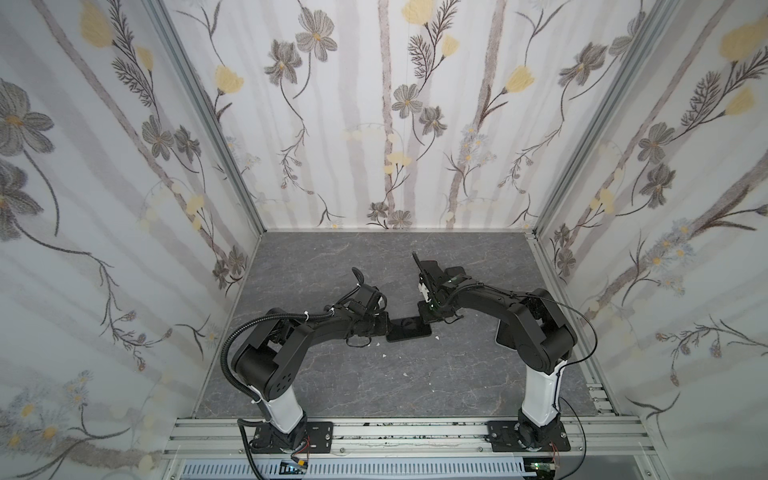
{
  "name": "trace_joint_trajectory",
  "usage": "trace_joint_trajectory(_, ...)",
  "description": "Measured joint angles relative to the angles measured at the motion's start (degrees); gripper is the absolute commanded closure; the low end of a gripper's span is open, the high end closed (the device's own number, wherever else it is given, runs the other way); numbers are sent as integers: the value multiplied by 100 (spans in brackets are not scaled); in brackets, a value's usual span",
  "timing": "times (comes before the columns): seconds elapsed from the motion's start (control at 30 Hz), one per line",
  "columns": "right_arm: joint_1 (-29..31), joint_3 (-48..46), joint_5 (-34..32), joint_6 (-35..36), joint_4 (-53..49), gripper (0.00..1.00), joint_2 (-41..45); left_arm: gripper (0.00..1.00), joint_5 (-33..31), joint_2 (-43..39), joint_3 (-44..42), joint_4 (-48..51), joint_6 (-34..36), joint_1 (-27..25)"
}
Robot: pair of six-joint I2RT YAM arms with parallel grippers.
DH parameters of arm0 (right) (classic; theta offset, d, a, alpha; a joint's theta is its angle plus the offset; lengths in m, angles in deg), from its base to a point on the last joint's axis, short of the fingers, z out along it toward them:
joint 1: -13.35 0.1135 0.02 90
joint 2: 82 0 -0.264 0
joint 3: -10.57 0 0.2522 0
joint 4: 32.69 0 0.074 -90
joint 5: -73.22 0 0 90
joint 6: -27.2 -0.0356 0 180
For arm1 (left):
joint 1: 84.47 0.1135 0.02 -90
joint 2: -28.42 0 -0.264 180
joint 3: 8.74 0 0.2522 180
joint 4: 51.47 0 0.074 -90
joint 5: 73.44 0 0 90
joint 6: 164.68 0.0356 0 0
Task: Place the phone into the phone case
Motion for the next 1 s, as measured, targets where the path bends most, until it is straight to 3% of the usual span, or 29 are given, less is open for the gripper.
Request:
trace_joint_trajectory(0.33, 90, 52, -192, 2, -31, 84, 0, 67, -26, -63, -42, -13, 0, -2)
trace_joint_trajectory(0.63, 221, 844, -269, 269, -767, 71, 103, 66, -251, -601, 372, 289, 168, 7)
trace_joint_trajectory(0.8, 240, 1405, -122, 562, -612, 65, 758, 63, -446, -1110, 621, 308, 407, 81)
trace_joint_trajectory(0.93, 238, 1279, -105, 765, -127, 55, 1502, 61, -603, -1784, 584, 151, 732, 103)
trace_joint_trajectory(1.0, 240, 1080, -107, 870, 188, 55, 1871, 60, -664, -2192, 385, -39, 929, 101)
